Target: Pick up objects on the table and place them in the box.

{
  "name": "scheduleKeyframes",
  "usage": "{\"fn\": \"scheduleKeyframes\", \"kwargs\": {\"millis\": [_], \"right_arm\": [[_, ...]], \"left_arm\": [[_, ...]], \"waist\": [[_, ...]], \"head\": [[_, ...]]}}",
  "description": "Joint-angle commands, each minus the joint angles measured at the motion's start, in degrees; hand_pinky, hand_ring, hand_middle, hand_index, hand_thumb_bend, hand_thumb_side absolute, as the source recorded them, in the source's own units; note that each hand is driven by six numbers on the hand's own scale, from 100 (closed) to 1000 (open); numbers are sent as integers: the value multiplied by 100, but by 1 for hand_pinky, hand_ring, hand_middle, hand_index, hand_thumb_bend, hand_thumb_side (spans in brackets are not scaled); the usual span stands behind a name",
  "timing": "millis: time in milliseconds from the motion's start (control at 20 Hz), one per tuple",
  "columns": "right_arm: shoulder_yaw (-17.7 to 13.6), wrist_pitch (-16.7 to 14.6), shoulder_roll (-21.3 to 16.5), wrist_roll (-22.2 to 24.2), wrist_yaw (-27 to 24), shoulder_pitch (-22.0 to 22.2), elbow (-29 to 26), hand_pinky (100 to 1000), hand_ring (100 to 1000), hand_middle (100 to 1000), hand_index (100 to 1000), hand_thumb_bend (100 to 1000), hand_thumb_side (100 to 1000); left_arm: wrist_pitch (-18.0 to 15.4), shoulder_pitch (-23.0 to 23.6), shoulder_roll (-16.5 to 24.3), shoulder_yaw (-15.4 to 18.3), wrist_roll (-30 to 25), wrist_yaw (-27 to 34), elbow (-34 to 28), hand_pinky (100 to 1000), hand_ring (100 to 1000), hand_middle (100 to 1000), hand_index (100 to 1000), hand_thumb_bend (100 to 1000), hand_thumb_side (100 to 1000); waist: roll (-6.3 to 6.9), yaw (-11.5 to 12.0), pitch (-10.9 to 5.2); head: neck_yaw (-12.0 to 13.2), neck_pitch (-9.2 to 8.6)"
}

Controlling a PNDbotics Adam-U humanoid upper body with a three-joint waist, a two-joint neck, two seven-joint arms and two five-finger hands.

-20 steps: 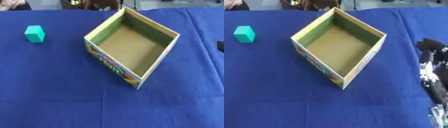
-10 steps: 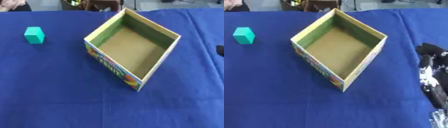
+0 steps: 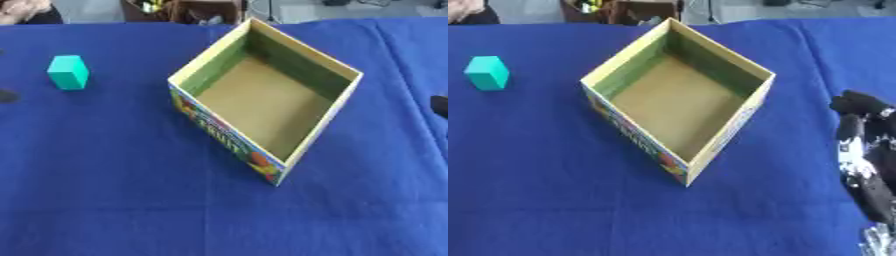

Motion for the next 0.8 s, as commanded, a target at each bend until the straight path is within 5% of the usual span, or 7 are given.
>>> {"fn": "scheduleKeyframes", "kwargs": {"millis": [50, 800], "right_arm": [[10, -1, -18, 25, 25, -33, -112, 828, 797, 631, 793, 100, 597], [18, 40, 6, 56, 20, -30, -112, 830, 797, 629, 791, 100, 597]], "left_arm": [[-118, -185, 52, -57, -68, -68, -16, 788, 857, 963, 1000, 704, 947], [-74, -514, -212, -222, -263, 41, -107, 806, 869, 975, 1000, 655, 947]], "waist": [[13, 7, -122], [21, 21, -129]], "head": [[15, -35], [37, -36]]}}
